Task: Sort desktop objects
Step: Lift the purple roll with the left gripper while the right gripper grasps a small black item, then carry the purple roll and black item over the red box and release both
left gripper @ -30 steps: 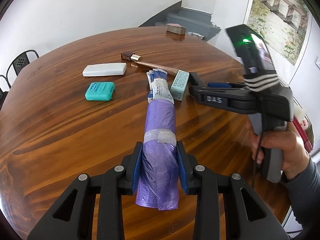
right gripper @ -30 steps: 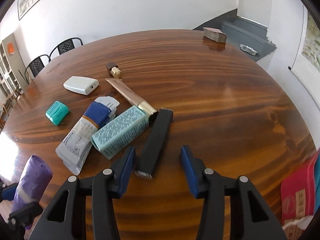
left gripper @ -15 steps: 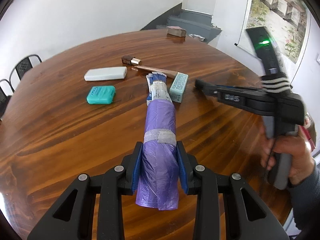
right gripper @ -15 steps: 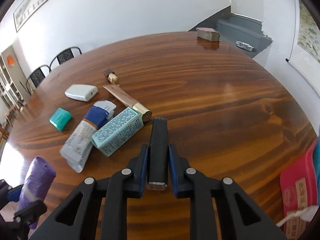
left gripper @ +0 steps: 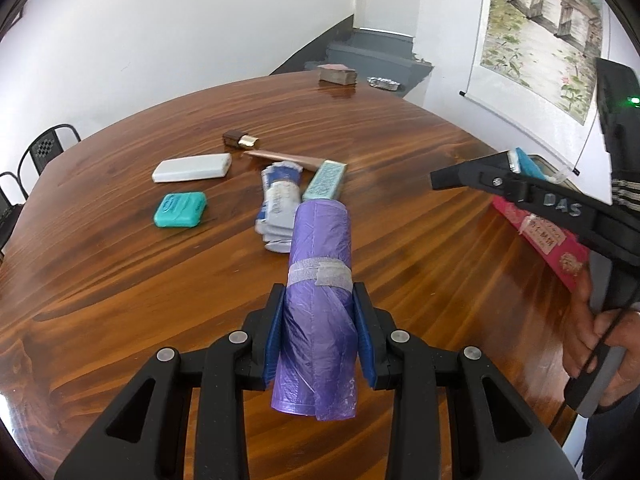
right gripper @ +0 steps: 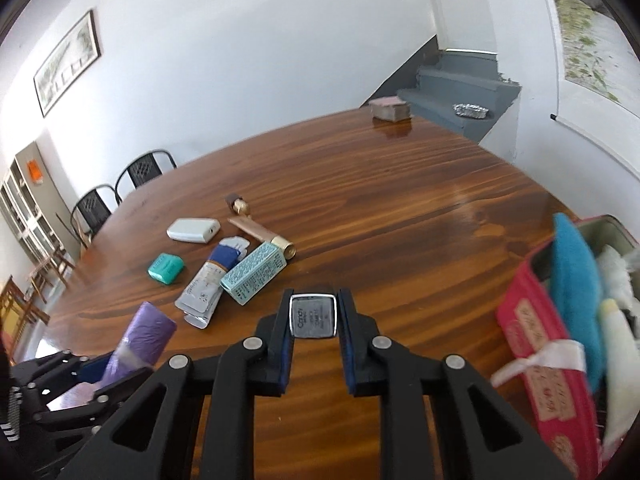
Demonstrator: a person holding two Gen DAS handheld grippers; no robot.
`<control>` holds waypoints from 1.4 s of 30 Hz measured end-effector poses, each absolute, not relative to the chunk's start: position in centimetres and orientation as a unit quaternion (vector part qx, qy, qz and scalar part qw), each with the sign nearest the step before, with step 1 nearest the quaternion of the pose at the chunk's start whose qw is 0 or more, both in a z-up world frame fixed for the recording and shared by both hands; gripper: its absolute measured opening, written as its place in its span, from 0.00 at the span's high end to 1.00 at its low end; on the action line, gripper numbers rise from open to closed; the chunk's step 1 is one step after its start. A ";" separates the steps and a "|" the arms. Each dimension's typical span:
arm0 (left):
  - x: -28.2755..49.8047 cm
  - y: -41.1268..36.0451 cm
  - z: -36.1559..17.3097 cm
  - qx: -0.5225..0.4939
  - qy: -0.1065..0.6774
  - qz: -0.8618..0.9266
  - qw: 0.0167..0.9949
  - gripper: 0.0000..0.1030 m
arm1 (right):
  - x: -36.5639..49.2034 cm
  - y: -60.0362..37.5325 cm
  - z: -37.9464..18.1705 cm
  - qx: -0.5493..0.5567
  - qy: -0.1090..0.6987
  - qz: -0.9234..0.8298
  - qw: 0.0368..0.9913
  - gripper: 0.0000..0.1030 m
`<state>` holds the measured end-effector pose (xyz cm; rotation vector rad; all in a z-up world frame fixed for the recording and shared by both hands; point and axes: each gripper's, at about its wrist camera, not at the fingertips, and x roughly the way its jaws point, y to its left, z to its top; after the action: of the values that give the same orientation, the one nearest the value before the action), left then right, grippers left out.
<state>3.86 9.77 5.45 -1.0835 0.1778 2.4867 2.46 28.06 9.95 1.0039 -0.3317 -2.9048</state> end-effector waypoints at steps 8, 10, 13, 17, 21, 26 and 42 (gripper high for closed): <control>4.9 13.2 6.4 -0.382 0.072 0.888 0.244 0.66 | 6.7 31.9 12.6 0.272 -0.120 -0.955 -0.013 0.79; 5.1 14.1 6.8 -0.380 0.074 0.887 0.254 0.66 | 8.0 33.1 13.1 0.259 -0.125 -0.957 -0.029 0.79; 5.5 15.8 7.3 -0.377 0.076 0.883 0.270 0.66 | 9.9 35.3 13.9 0.236 -0.133 -0.961 -0.054 0.79; 6.0 18.3 7.9 -0.373 0.085 0.877 0.292 0.66 | 12.4 38.3 14.7 0.207 -0.132 -0.964 -0.105 0.79; 6.7 21.0 8.6 -0.364 0.095 0.872 0.314 0.66 | 13.9 41.2 14.7 0.198 -0.142 -0.960 -0.142 0.79; 7.4 24.2 9.8 -0.351 0.102 0.866 0.341 0.66 | 14.7 44.4 14.0 0.201 -0.162 -0.951 -0.170 0.79; 7.6 35.8 12.1 -0.335 0.115 0.825 0.441 0.65 | 15.5 48.8 12.6 0.220 -0.198 -0.938 -0.180 0.71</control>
<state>7.57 35.78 12.09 -0.8327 0.2853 2.0474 15.54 48.78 12.56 0.7843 -0.7054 -3.3403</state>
